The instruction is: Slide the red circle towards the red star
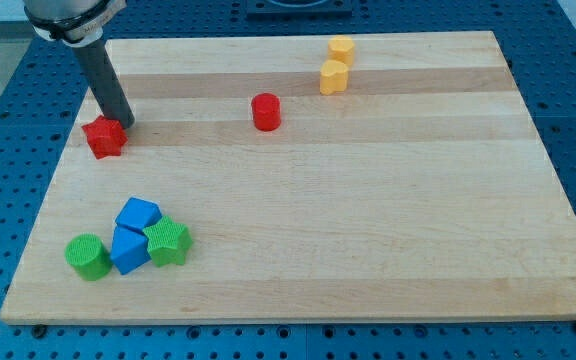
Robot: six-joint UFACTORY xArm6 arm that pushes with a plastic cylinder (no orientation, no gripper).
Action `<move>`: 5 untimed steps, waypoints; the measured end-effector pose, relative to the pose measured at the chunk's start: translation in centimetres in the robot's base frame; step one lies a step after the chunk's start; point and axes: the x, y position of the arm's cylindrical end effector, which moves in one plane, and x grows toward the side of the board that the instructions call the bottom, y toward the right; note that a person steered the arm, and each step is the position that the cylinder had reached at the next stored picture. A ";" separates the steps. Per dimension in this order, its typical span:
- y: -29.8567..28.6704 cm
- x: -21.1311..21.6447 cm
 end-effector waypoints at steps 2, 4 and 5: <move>4.2 -3.6; 14.9 -5.1; 18.7 -4.3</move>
